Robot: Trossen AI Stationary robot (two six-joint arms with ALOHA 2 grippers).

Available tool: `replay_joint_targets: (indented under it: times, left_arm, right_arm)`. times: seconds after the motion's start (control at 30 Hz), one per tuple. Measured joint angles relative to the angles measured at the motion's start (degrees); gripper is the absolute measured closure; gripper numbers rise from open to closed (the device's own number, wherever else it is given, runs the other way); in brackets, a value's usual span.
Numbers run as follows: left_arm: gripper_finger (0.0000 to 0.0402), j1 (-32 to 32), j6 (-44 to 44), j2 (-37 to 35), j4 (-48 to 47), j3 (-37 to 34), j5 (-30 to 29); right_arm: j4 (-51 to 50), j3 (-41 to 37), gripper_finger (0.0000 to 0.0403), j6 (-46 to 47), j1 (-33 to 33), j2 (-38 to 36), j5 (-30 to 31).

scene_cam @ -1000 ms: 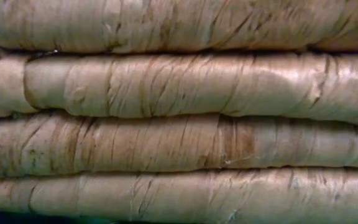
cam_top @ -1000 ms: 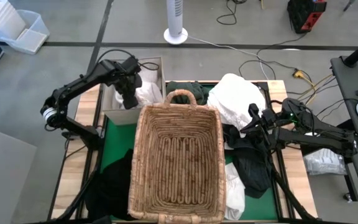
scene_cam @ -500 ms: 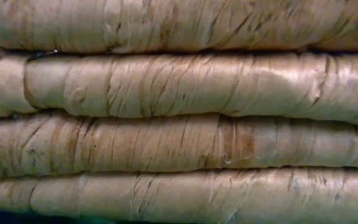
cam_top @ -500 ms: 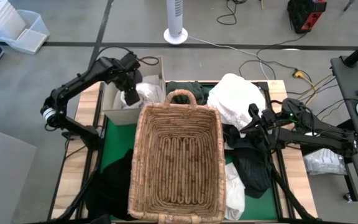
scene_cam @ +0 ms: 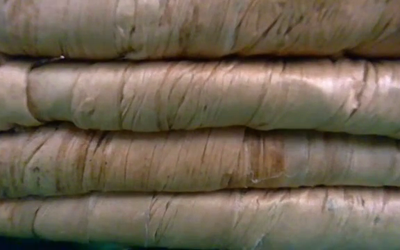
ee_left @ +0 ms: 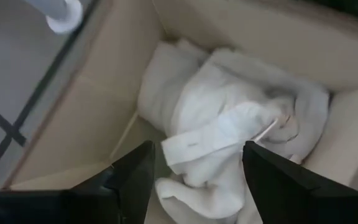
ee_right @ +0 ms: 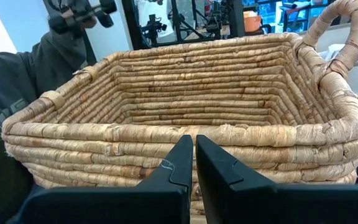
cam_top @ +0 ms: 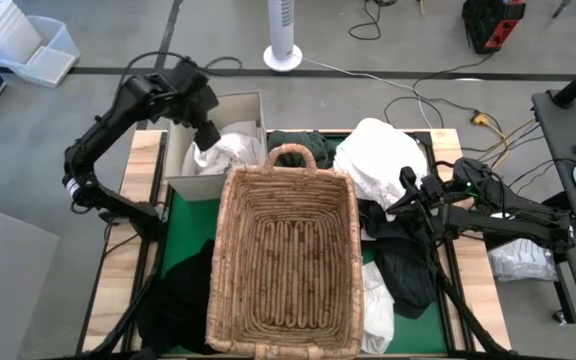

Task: Pick & Place Cloths
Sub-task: Put the green shirt into the brown basket

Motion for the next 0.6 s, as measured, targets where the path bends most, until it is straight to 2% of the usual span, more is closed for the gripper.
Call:
replay_joint_targets:
  times: [0.1, 0.27, 0.47, 0.6]
  left_arm:
    - [0.0193, -1.1, -1.6, -2.64, 1.18, 0.64, 1.27]
    - [0.0204, -6.0, -5.13, -9.5, 5.68, -2.63, 1.35]
    - [0.0211, -18.01, -7.67, -19.18, 21.08, -13.71, 3.9]
    - [0.0212, -26.34, -9.69, -24.74, 27.57, -20.8, 3.78]
  right_arm:
    - [-0.26, 0.0, 0.039, 0.57, 0.0, 0.0, 0.0]
    - [-1.7, -0.11, 0.039, 1.02, -0.02, 0.0, 0.07]
    - [-1.31, -0.44, 0.039, 1.14, -0.02, 0.0, 0.55]
    - [-1.04, -0.44, 0.039, 1.42, 0.0, 0.0, 0.55]
